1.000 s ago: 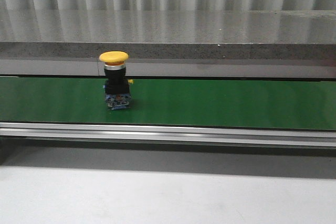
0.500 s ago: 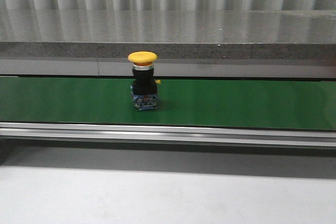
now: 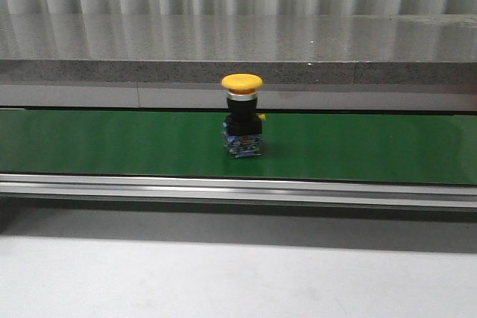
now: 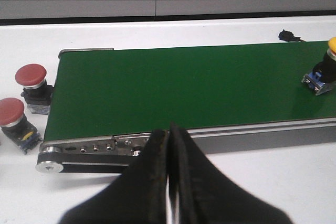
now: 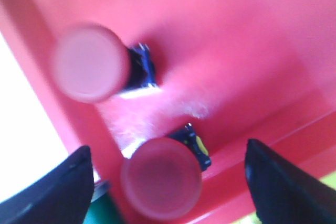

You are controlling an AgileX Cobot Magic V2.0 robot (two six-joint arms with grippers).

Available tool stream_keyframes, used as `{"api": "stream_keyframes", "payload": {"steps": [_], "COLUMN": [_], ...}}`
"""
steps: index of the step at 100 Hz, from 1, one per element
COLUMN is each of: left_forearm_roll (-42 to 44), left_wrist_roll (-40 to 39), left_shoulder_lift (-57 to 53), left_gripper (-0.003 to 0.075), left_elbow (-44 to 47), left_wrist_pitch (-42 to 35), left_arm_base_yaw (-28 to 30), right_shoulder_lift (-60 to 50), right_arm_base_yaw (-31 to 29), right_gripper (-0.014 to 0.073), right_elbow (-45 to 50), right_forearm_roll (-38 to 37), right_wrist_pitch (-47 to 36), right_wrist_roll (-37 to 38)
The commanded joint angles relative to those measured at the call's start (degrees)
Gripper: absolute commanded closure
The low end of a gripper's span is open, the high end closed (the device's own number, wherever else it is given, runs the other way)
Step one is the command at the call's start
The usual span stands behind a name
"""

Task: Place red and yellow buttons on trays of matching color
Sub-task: 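Close the right gripper on the yellow button at the belt's end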

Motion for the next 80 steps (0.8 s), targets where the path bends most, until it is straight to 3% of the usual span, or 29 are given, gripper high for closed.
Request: {"api": "stream_keyframes", "payload": {"steps": [1, 19, 43, 80], "left_forearm_roll": [-0.94, -0.94, -0.94, -0.94], "left_wrist_roll": [-0.01, -0.01, -0.01, -0.01], "left_shoulder_lift": [0.36, 0.36, 0.36, 0.36], "left_gripper": [0.0741, 0.0741, 0.0741, 0.0741], "left_elbow": [-1.47, -1.47, -1.47, -1.47], "left_wrist_pitch": [-4.22, -4.22, -4.22, -4.22], "left_arm_base_yaw": [-0.46, -0.46, -0.46, -0.46], "right_shoulder_lift": [-8.01, -19.05, -30.74, -34.8], "right_arm_base_yaw": [0.83, 5.39, 13.78, 34.34], "right_gripper": [-0.0008, -0.0008, -0.0008, -0.0008], "right_elbow": [-0.1, 5.97, 10.73, 9.96], "right_forearm_roll": [0.44, 0.37, 0.37, 0.42], "right_wrist_pitch": [-2.42, -4.31, 1.16, 13.2], "right_wrist_roll": [0.0, -0.44, -0.44, -0.78]}}
